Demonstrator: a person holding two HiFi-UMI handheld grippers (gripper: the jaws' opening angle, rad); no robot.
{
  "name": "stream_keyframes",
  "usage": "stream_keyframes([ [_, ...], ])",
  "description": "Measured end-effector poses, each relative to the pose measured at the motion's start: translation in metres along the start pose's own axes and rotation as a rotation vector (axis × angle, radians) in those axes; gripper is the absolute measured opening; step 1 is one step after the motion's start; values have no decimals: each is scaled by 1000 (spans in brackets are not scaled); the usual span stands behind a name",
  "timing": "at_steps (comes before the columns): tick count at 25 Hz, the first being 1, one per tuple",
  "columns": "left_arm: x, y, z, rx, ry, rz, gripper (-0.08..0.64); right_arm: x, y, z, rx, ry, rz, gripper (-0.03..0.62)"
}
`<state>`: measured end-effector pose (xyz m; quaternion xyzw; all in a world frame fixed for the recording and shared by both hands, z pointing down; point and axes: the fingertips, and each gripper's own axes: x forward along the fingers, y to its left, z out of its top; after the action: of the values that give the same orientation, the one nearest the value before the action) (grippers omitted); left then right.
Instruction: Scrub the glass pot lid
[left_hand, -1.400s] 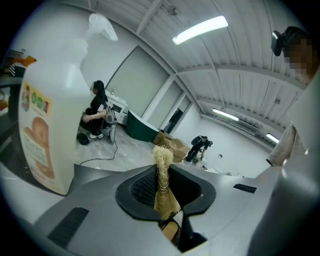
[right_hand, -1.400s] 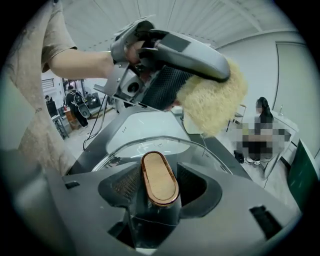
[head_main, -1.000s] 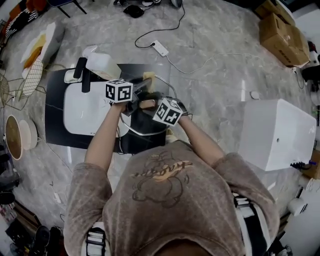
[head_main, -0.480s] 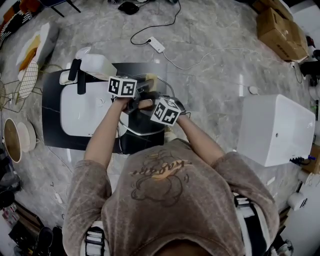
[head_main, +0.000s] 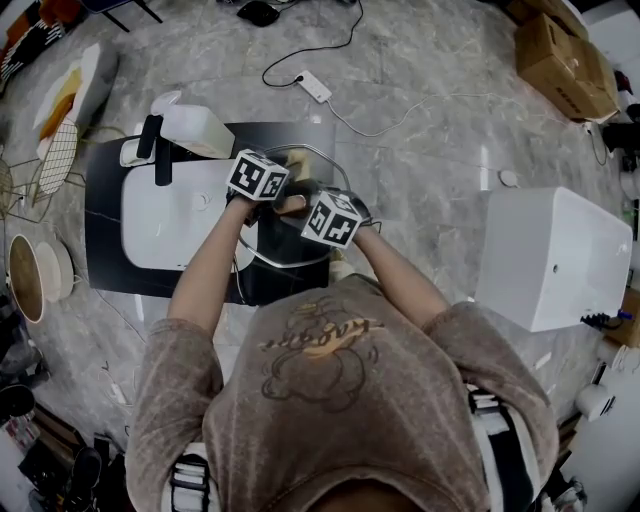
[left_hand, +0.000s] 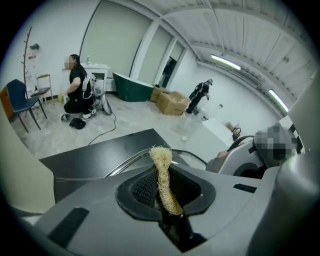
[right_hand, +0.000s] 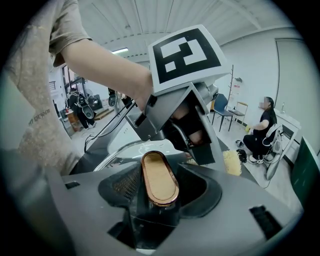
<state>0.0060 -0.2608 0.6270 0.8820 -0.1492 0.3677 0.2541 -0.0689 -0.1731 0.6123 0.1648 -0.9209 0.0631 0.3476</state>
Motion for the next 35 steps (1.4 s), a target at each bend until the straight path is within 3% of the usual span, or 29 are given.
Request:
stream_keyframes([
  [6,-7,9,-8,40,20,55,66,-1,0,0,0,3,-1,221],
  [18,-40,26,-34,17,37,143,66,-1,1,0,5,15,4,221],
  [35,-84,7,-103,-89,-9,221,66,3,4,-2,44,72,50,221],
])
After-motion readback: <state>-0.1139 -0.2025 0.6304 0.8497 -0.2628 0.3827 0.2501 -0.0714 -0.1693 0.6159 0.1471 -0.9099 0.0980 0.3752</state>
